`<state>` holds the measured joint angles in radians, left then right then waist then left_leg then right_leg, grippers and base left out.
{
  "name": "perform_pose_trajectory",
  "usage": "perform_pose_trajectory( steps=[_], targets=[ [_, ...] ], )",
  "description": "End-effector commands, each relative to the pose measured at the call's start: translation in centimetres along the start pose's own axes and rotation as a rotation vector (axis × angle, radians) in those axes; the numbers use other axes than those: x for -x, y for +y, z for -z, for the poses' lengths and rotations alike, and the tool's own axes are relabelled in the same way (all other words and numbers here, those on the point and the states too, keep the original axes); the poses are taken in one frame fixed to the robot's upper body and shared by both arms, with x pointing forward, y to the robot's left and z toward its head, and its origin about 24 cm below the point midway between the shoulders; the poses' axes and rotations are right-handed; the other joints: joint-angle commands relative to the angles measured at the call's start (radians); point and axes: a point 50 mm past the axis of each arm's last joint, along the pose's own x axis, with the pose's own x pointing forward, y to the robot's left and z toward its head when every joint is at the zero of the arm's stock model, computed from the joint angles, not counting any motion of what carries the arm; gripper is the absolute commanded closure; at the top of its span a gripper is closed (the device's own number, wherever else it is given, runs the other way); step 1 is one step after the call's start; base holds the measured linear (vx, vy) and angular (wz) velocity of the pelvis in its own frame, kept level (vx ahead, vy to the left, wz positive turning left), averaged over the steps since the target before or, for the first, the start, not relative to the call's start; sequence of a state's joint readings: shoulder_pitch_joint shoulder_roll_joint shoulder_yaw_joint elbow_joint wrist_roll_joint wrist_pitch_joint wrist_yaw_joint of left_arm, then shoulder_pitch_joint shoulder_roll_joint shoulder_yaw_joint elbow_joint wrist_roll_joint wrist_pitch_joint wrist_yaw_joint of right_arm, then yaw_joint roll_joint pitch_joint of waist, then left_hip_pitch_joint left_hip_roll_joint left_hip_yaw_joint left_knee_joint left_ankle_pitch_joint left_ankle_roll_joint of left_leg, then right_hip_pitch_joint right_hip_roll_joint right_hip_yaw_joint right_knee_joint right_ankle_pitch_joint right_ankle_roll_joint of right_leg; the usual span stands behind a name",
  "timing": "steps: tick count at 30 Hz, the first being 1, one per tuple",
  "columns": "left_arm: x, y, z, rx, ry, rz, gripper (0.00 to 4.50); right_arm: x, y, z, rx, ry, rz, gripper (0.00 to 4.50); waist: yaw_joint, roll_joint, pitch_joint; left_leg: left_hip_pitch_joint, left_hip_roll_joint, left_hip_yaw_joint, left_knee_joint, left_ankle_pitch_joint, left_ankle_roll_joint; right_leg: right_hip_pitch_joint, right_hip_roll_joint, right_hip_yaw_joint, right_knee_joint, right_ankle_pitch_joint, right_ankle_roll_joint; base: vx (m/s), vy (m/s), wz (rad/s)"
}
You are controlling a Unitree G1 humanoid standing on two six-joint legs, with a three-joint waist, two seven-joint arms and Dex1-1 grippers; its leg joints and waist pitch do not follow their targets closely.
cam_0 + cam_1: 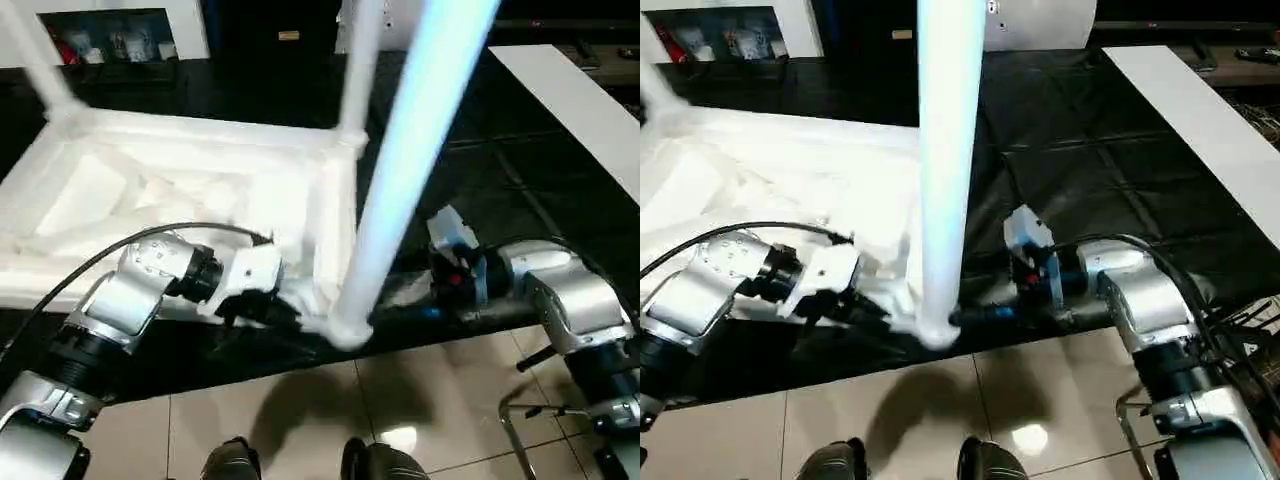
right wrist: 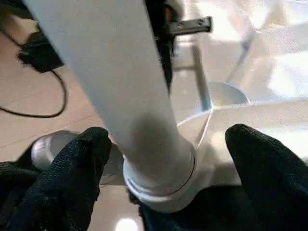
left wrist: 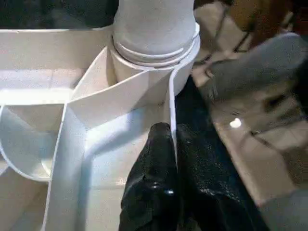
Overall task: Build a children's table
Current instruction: Rotate leg to tighten
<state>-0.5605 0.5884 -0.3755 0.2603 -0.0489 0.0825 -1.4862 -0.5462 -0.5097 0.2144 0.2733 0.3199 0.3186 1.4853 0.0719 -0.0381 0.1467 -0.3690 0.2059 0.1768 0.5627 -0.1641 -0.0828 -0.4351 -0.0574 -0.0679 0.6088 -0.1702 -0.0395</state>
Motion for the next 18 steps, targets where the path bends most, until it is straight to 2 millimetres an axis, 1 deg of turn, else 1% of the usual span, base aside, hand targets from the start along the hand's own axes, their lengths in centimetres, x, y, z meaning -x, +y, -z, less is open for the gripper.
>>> perform_pose_trajectory(
  steps=[1, 2, 4, 5, 6, 7, 8, 10, 11, 12, 13, 15, 18],
  targets=[
    [-1.4, -0.8, -0.2, -0.039, 0.028, 0.137, 4.50, -0.3, 0.2, -0.2, 0.007, 0.004, -0.063, 0.57, -0.003, 0.002, -0.073, 0.008, 0.026, 0.002, -0.049, -0.136, 0.087, 0.070, -0.072, 0.057, -0.067, -0.173, -0.229, 0.000, 0.000, 0.00],
    [-1.5, -0.8, -0.3, -0.044, 0.027, 0.143, 4.50, -0.4, 0.2, -0.1, 0.006, 0.015, -0.076, 0.57, -0.001, 0.001, -0.073, 0.008, 0.026, 0.002, -0.049, -0.139, 0.086, 0.069, -0.072, 0.057, -0.068, -0.180, -0.227, 0.000, 0.000, 0.00],
    [-1.6, -0.8, -0.4, -0.052, 0.026, 0.154, 4.50, -0.6, 0.2, 0.2, 0.011, 0.036, -0.091, 0.71, 0.002, 0.002, -0.073, 0.009, 0.026, 0.001, -0.049, -0.139, 0.083, 0.069, -0.073, 0.058, -0.068, -0.189, -0.223, 0.000, 0.000, 0.00],
    [-1.7, -0.8, -0.5, -0.057, 0.027, 0.160, 4.50, -0.7, 0.3, 0.3, 0.010, 0.041, -0.105, 0.71, 0.004, 0.001, -0.072, 0.009, 0.026, 0.002, -0.049, -0.141, 0.081, 0.068, -0.073, 0.058, -0.069, -0.197, -0.220, 0.000, 0.000, 0.00],
    [-1.8, -0.7, -0.5, -0.061, 0.027, 0.162, 4.50, -0.7, 0.3, 0.2, 0.007, 0.038, -0.120, 0.83, 0.005, 0.001, -0.072, 0.009, 0.026, 0.001, -0.049, -0.141, 0.080, 0.068, -0.073, 0.057, -0.069, -0.201, -0.219, 0.000, 0.000, 0.00],
    [-1.9, -0.7, -0.6, -0.063, 0.026, 0.163, 4.50, -0.8, 0.4, 0.2, 0.004, 0.033, -0.129, 1.05, 0.008, 0.000, -0.073, 0.009, 0.025, 0.002, -0.048, -0.138, 0.080, 0.069, -0.073, 0.058, -0.068, -0.200, -0.216, 0.000, 0.000, 0.00],
    [-1.9, -0.7, -0.6, -0.064, 0.025, 0.164, 4.50, -0.8, 0.4, 0.1, 0.002, 0.030, -0.137, 1.14, 0.009, 0.002, -0.073, 0.009, 0.026, 0.001, -0.049, -0.136, 0.080, 0.069, -0.072, 0.058, -0.068, -0.197, -0.216, 0.000, 0.000, 0.00],
    [-1.9, -0.7, -0.6, -0.065, 0.024, 0.166, 4.50, -0.9, 0.5, 0.0, -0.001, 0.025, -0.150, 1.14, 0.009, 0.001, -0.074, 0.008, 0.025, 0.001, -0.048, -0.132, 0.081, 0.070, -0.072, 0.058, -0.067, -0.187, -0.218, 0.000, 0.000, 0.00],
    [-1.9, -0.7, -0.6, -0.066, 0.024, 0.166, 4.50, -0.9, 0.5, 0.0, -0.001, 0.023, -0.154, 1.36, 0.009, 0.002, -0.074, 0.007, 0.025, 0.001, -0.048, -0.132, 0.081, 0.070, -0.071, 0.057, -0.067, -0.184, -0.218, 0.000, 0.000, 0.00],
    [-1.9, -0.7, -0.6, -0.068, 0.024, 0.168, 4.50, -1.0, 0.6, -0.1, -0.006, 0.018, -0.168, 1.36, 0.009, 0.000, -0.073, 0.008, 0.026, 0.001, -0.048, -0.133, 0.082, 0.069, -0.071, 0.057, -0.067, -0.184, -0.218, 0.000, 0.000, 0.00],
    [-1.9, -0.7, -0.6, -0.069, 0.023, 0.170, 4.50, -1.2, 0.6, -0.1, -0.008, 0.013, -0.182, 1.53, 0.009, 0.002, -0.073, 0.009, 0.026, 0.000, -0.049, -0.132, 0.083, 0.069, -0.070, 0.056, -0.067, -0.184, -0.219, 0.000, 0.000, 0.00],
    [-1.9, -0.7, -0.5, -0.070, 0.024, 0.171, 4.50, -1.3, 0.6, -0.2, -0.010, 0.010, -0.193, 1.58, 0.009, 0.002, -0.073, 0.009, 0.026, 0.001, -0.049, -0.136, 0.083, 0.069, -0.072, 0.057, -0.067, -0.187, -0.219, 0.000, 0.000, 0.00],
    [-2.0, -0.7, -0.4, -0.070, 0.027, 0.172, 4.50, -1.7, 0.5, 0.0, -0.012, 0.010, -0.202, 1.92, 0.010, 0.003, -0.073, 0.009, 0.026, 0.001, -0.049, -0.135, 0.082, 0.068, -0.072, 0.057, -0.068, -0.185, -0.219, 0.000, 0.000, 0.00]
  ],
)
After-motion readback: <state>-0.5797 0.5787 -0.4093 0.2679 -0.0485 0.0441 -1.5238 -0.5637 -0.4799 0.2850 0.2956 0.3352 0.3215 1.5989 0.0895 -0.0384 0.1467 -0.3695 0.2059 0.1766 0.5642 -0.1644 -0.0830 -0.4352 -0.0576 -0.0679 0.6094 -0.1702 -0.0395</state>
